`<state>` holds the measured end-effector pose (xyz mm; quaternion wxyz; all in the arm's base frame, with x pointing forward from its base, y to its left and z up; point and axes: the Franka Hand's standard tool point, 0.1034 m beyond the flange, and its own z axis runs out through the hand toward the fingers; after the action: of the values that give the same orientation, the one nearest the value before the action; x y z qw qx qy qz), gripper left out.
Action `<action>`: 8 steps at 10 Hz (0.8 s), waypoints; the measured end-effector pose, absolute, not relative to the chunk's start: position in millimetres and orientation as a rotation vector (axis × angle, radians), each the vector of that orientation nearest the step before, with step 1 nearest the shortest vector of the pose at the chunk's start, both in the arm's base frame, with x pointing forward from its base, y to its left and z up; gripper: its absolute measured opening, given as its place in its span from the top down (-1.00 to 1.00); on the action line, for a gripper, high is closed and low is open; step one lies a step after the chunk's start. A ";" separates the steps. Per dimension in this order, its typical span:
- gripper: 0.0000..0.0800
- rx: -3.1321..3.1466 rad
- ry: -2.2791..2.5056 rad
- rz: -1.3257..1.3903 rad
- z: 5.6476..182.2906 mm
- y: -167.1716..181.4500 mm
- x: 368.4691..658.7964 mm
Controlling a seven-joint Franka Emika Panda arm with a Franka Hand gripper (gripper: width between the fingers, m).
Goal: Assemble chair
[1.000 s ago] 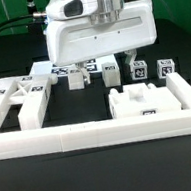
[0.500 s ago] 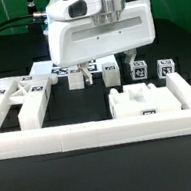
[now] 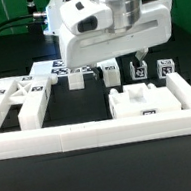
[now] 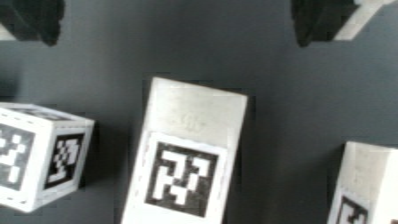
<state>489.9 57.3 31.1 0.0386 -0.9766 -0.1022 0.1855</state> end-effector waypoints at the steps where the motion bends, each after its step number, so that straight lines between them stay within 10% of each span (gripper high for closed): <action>1: -0.62 -2.971 -0.315 0.654 30.7 58.8 488.0; 8: -0.62 -2.803 -0.139 1.372 21.7 47.9 470.0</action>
Offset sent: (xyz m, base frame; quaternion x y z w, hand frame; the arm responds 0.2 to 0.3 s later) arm -0.0149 -0.0310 -0.0013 -0.0572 -0.2526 0.2247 0.9394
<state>470.0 47.9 21.7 0.0087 -0.8972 -0.0444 0.4392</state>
